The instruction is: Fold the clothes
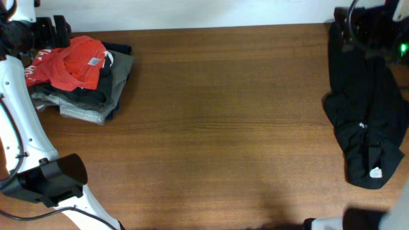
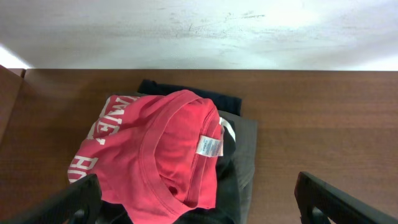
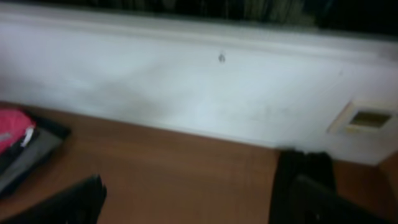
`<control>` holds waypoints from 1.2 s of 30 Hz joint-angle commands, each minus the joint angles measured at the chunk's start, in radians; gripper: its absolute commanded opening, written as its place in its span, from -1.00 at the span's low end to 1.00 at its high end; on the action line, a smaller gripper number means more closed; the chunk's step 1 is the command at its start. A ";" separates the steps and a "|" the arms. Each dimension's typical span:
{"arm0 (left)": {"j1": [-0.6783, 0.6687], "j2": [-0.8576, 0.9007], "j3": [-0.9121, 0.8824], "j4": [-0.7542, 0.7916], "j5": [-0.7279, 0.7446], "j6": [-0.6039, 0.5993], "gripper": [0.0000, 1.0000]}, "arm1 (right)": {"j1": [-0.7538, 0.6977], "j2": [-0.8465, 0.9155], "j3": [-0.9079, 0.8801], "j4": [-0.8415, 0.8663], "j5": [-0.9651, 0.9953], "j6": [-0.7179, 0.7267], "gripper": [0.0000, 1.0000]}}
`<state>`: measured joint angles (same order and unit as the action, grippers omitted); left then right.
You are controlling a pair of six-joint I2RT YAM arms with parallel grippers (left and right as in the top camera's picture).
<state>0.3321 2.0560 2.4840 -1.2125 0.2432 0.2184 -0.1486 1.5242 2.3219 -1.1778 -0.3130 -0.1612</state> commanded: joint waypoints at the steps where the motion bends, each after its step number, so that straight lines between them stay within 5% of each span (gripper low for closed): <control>1: -0.004 -0.020 0.000 -0.001 0.000 -0.012 0.98 | 0.005 -0.176 -0.293 0.137 -0.006 -0.015 0.97; 12: -0.004 -0.020 0.000 -0.001 0.000 -0.012 0.98 | 0.020 -0.655 -1.300 0.805 -0.079 -0.010 0.97; 19: -0.004 -0.020 0.000 -0.001 0.000 -0.012 0.98 | 0.117 -0.922 -1.781 1.165 0.058 -0.010 0.97; 36: -0.004 -0.020 0.000 -0.001 0.000 -0.012 0.98 | 0.155 -1.382 -2.267 1.219 0.146 0.040 0.97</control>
<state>0.3321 2.0560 2.4840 -1.2137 0.2432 0.2157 -0.0032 0.1940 0.0978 0.0349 -0.2070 -0.1528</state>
